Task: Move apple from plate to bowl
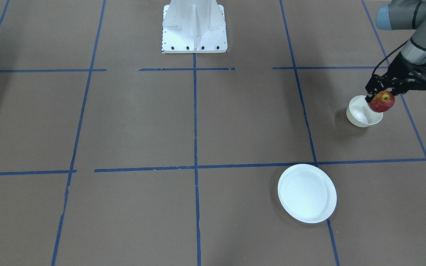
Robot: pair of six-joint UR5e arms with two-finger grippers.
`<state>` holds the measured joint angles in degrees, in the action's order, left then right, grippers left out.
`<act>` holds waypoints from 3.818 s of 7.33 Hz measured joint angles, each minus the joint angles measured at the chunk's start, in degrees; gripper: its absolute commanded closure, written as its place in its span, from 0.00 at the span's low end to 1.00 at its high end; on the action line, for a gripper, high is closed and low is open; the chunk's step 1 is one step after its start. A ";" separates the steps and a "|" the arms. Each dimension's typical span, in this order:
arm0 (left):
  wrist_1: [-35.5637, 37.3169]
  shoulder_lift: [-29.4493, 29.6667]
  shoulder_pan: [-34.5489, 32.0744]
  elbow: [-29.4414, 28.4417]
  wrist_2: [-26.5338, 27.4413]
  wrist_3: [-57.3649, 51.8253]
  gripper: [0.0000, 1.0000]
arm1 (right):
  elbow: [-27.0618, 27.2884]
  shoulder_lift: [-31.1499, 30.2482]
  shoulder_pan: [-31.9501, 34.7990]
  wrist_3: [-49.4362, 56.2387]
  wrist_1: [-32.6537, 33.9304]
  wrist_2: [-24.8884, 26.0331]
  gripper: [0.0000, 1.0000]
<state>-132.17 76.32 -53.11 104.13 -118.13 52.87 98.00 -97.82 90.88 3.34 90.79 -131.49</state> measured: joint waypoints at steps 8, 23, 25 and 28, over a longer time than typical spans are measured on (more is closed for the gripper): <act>-0.28 5.43 2.30 -6.78 1.18 0.61 0.08 | 0.03 0.00 0.00 0.00 0.00 0.00 0.00; 39.05 6.61 -35.42 -2.38 -9.40 -62.05 0.00 | 0.00 0.00 0.00 0.00 0.00 0.00 0.00; 46.69 7.93 -39.44 -1.87 -9.77 -65.92 0.00 | 0.00 0.00 0.00 0.00 0.00 0.00 0.00; 48.14 7.49 -40.22 -1.30 -12.42 -66.49 0.00 | 0.00 0.00 0.00 0.00 0.00 0.00 0.00</act>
<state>-84.02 83.81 -93.33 102.82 -130.55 -13.63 98.00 -97.82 90.88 3.34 90.79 -131.49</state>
